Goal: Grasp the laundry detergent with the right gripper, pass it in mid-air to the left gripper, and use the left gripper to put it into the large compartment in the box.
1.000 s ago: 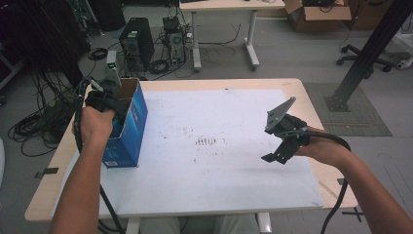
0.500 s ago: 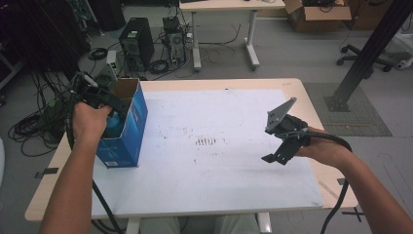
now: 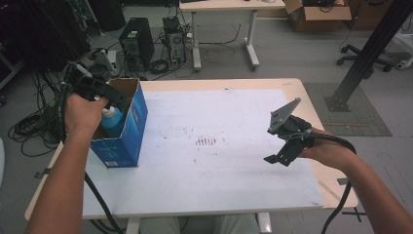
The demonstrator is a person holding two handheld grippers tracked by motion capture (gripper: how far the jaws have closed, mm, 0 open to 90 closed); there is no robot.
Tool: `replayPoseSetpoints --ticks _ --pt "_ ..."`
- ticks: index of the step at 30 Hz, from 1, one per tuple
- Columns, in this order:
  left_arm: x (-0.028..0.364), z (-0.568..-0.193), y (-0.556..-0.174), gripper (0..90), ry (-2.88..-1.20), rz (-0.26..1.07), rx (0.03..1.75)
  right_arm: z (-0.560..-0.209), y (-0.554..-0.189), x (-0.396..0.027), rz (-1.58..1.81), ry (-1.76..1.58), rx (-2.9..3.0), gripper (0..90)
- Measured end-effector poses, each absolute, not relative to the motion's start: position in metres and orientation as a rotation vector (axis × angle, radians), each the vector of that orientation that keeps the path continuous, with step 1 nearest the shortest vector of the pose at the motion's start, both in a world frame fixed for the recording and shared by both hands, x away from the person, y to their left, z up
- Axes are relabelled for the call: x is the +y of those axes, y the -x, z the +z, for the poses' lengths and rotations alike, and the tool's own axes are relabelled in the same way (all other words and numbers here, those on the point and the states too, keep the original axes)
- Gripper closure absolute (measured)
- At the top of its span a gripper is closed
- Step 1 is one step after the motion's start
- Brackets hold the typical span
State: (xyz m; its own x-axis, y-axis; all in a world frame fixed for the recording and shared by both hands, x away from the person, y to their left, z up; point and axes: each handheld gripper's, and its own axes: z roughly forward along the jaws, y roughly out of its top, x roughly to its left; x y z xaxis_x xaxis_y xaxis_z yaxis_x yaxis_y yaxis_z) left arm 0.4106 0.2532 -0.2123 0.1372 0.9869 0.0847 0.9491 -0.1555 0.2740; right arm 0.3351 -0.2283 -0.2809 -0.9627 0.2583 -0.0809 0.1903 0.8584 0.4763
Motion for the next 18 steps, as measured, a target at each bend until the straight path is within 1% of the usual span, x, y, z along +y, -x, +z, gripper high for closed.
replayPoseSetpoints --ticks 6,18 --pt "0.242 -0.199 -0.405 11.9 -2.278 0.386 1.884 -0.277 -0.332 -0.228 0.721 -0.345 2.882 8.2" --pt "0.223 -0.188 -0.395 11.8 -2.337 0.38 1.789 -0.274 -0.328 -0.23 0.72 -0.349 2.874 8.0"
